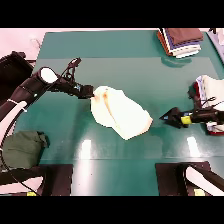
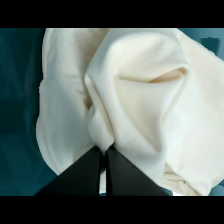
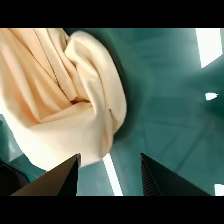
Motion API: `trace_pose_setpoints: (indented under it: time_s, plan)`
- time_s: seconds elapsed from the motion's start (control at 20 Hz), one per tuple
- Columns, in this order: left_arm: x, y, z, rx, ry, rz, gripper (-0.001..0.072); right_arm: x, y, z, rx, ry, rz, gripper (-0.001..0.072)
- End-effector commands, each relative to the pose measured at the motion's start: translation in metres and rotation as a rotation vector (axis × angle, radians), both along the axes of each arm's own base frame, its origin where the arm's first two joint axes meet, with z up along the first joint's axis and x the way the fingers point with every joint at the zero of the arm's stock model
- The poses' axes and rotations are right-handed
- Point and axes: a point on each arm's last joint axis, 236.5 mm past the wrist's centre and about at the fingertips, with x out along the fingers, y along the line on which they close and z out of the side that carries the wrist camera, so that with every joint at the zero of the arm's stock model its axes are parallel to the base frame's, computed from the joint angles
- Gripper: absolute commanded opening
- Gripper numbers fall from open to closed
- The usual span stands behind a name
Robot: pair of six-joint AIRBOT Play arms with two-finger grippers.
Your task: Fold the shirts.
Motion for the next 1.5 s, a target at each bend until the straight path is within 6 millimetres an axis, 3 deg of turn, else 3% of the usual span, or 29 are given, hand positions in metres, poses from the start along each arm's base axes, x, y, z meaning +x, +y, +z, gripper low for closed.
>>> trace_pose_setpoints:
  time_s: [0.0, 0.15, 0.35, 0.45, 0.5, 0.6, 0.75, 0.9, 1.0, 1.1, 1.2, 1.3, 1.4, 1.45]
  plan:
    - [0.000, 0.001, 0.000, 0.005, -0.001, 0.000, 0.0024, 0.013, 0.031, -0.019, 0.083, -0.004, -0.039, 0.0440]
    - [0.000, 0.001, 0.000, 0.005, -0.002, 0.000, 0.0025, 0.031, 0.053, -0.017, 0.070, -0.033, 0.032, 0.0426]
    - [0.000, 0.002, 0.000, 0.005, -0.002, -0.001, 0.0024, 0.044, 0.080, -0.010, 0.056, -0.095, 0.166, 0.0015]
    - [0.002, 0.005, 0.006, 0.022, -0.027, -0.004, 0.0024, 0.057, 0.084, 0.007, 0.048, -0.164, 0.189, 0.0015]
    - [0.005, 0.011, 0.019, 0.043, -0.070, 0.000, 0.0024, 0.067, 0.082, 0.025, 0.043, -0.218, 0.187, 0.0015]
    - [0.014, 0.029, 0.076, 0.064, -0.215, 0.023, 0.0024, 0.089, 0.066, 0.081, -0.008, -0.387, 0.190, 0.0014]
    - [0.011, 0.068, 0.208, 0.059, -0.516, 0.097, 0.0024, 0.100, 0.030, 0.212, -0.148, -0.729, 0.183, 0.0014]
    - [-0.037, 0.090, 0.342, 0.024, -0.832, 0.136, 0.0024, 0.074, -0.002, 0.339, -0.331, -1.010, 0.113, 0.0014]
    - [-0.079, 0.099, 0.406, -0.010, -0.989, 0.152, 0.0024, 0.047, -0.018, 0.394, -0.459, -1.116, 0.061, 0.0014]
    - [-0.112, 0.105, 0.444, -0.033, -1.085, 0.159, 0.0023, 0.023, -0.029, 0.428, -0.547, -1.176, 0.009, 0.0014]
    - [-0.134, 0.108, 0.460, -0.034, -1.120, 0.147, 0.0024, 0.006, -0.038, 0.445, -0.606, -1.183, -0.029, 0.0014]
    - [-0.142, 0.107, 0.461, -0.024, -1.109, 0.130, 0.0024, 0.002, -0.042, 0.451, -0.628, -1.163, -0.022, 0.0014]
    - [-0.136, 0.103, 0.439, 0.005, -1.036, 0.099, 0.0024, 0.011, -0.046, 0.448, -0.623, -1.122, -0.002, 0.0014]
    - [-0.128, 0.100, 0.419, 0.028, -0.969, 0.077, 0.0024, 0.022, -0.049, 0.443, -0.603, -1.090, -0.003, 0.0014]
